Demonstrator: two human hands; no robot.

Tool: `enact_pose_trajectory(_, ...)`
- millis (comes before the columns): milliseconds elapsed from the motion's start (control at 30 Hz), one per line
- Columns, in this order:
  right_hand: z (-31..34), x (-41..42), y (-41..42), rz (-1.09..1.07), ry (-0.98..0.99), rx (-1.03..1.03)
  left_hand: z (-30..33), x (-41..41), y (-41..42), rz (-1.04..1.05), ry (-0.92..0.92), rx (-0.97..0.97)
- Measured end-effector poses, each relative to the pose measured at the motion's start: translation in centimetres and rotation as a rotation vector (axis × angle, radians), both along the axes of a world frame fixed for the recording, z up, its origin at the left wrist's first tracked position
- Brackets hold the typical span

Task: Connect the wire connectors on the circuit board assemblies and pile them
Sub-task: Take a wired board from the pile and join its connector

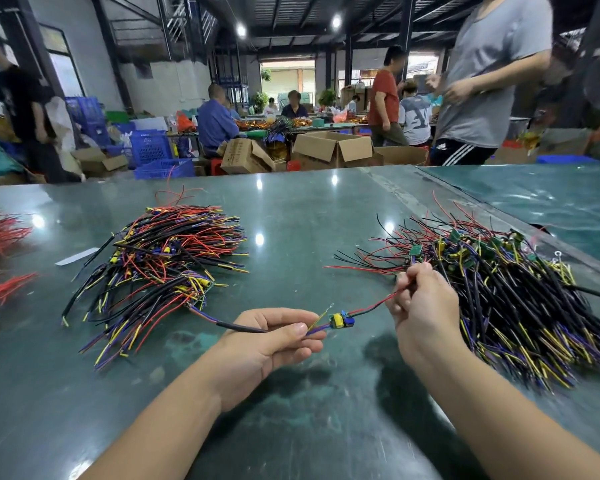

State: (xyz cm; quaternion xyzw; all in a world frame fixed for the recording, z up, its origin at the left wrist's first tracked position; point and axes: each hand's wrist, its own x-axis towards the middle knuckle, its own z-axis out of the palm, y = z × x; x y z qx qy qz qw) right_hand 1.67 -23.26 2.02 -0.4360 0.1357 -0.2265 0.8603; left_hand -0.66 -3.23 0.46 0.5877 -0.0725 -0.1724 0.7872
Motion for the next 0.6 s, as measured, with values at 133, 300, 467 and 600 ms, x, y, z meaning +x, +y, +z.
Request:
enact_pose_trajectory(133, -0.1, 0.1, 0.2, -0.004, -0.040, -0.070, 0.0, 0.1, 0.0, 0.009, 0.007, -0.017)
enact_pose_trajectory(300, 0.5, -0.5, 0.8, 0.228, -0.113, 0.049, 0.1, 0.4, 0.0, 0.170, 0.062, -0.114)
enact_pose_trajectory(467, -0.5, -2.1, 2.8, 0.650, 0.020, -0.237, 0.4, 0.3, -0.1, 0.177, 0.049, -0.186)
enact_pose_trajectory(600, -1.5, -2.5, 3.8, 0.689, -0.024, -0.309, 0.4, -0.1, -0.2, 0.032, -0.067, -0.029)
